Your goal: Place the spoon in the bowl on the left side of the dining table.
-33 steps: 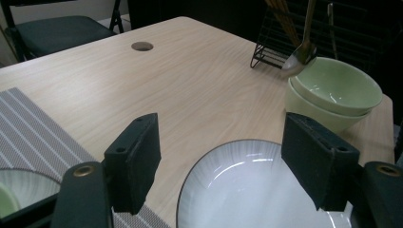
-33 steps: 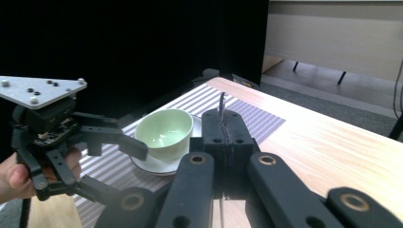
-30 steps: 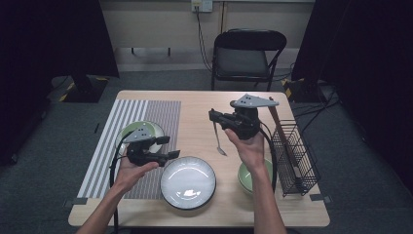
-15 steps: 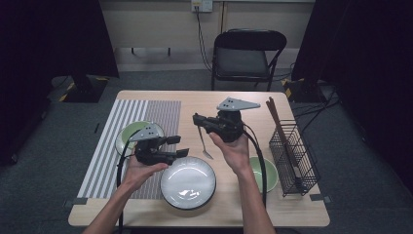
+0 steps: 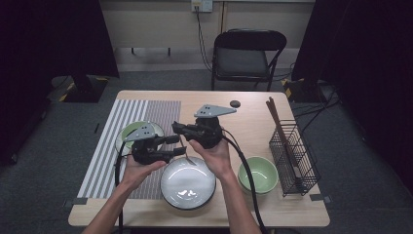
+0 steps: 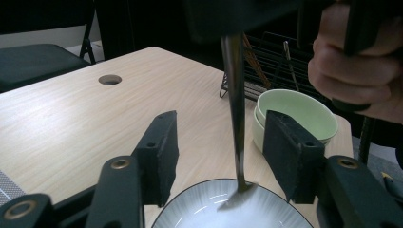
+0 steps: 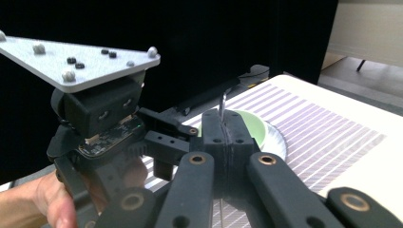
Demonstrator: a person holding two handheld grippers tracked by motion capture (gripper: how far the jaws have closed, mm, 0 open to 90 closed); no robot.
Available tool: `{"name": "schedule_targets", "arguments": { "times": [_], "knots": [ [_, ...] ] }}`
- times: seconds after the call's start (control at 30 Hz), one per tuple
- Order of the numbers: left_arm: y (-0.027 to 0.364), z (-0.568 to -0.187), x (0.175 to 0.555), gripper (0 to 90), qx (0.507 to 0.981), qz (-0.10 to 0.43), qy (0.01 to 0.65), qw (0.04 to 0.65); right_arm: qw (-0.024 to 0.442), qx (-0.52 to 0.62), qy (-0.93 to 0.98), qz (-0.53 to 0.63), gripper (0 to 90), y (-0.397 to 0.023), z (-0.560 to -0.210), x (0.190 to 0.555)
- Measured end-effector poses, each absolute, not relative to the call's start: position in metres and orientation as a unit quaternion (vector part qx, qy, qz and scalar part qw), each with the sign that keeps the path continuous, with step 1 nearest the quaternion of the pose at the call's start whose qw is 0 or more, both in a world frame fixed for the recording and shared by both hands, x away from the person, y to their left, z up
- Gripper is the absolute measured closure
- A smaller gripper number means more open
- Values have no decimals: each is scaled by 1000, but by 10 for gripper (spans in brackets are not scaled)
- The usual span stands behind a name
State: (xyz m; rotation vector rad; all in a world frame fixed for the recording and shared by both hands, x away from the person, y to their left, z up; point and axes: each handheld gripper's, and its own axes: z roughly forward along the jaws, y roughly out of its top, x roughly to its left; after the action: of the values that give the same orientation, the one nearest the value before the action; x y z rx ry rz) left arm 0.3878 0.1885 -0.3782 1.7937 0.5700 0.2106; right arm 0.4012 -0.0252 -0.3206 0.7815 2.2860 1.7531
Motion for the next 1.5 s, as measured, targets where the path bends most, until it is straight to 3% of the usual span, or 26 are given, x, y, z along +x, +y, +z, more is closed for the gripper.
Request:
{"name": "schedule_targets", "arguments": {
  "times": [1.17,1.5],
  "knots": [
    [206,-373,389,841,760,90,224,604,64,242,771,585,897,-11,-326,399],
    [206,-373,389,870,763,95,223,599,63,237,772,586,853,-12,-325,400]
  ]
}}
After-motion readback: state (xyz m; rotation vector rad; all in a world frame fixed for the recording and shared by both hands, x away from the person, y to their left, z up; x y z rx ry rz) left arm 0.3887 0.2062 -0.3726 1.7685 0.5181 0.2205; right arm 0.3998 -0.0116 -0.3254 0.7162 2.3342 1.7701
